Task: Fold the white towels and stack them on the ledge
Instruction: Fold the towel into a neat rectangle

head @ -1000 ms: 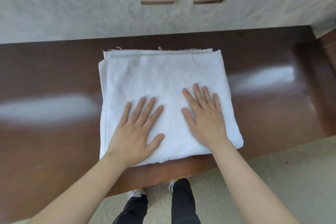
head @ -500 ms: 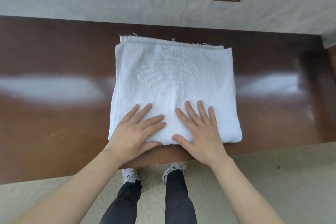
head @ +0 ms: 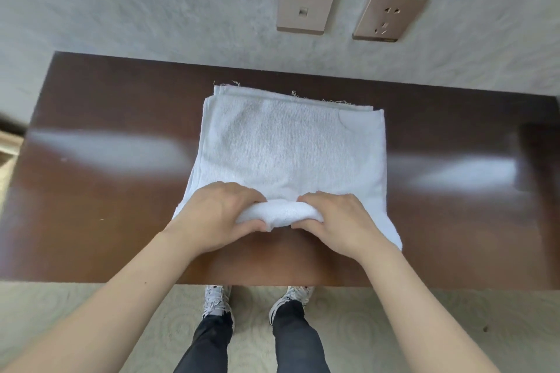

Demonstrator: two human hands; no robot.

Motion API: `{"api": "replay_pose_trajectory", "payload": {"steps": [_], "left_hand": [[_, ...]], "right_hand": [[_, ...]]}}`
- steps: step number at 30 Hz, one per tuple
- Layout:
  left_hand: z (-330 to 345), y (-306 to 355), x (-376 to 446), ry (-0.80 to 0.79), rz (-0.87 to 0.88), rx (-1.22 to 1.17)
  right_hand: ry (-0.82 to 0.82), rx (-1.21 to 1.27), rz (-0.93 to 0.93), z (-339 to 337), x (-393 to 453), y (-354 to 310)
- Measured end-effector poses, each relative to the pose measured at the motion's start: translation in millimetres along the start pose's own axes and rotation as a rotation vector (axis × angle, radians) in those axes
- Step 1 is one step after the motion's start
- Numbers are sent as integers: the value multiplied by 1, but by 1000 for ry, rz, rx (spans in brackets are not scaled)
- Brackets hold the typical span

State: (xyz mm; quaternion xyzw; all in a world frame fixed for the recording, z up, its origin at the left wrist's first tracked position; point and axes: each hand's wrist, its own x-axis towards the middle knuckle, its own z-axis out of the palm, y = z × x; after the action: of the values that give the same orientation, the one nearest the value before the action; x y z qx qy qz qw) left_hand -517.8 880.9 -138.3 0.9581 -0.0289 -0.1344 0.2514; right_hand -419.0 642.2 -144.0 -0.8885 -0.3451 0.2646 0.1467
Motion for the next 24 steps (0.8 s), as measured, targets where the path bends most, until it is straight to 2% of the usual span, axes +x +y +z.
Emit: {"api": "replay_pose_trajectory", "payload": {"steps": [6,10,13,18,21,24], "left_hand": [[7,33,4,161,-85,159],[-13,30,30,2,-213,161],[-30,20,45,-89,-198,166],[-46,-1,77,-189,-128,81],[-56,-16,102,-171,-116,64],[-64,-27,119,-114,-108,113]], "right_hand": [[-252,55,-17,-42,24,-2],[-363,102,-19,-63,37,-3],[-288,100,37,-68,35,-6],[-195,-102,174,-78,23,12],[-115,-86,254,-91,30,26],[-44,-203,257,-99,48,29]]}}
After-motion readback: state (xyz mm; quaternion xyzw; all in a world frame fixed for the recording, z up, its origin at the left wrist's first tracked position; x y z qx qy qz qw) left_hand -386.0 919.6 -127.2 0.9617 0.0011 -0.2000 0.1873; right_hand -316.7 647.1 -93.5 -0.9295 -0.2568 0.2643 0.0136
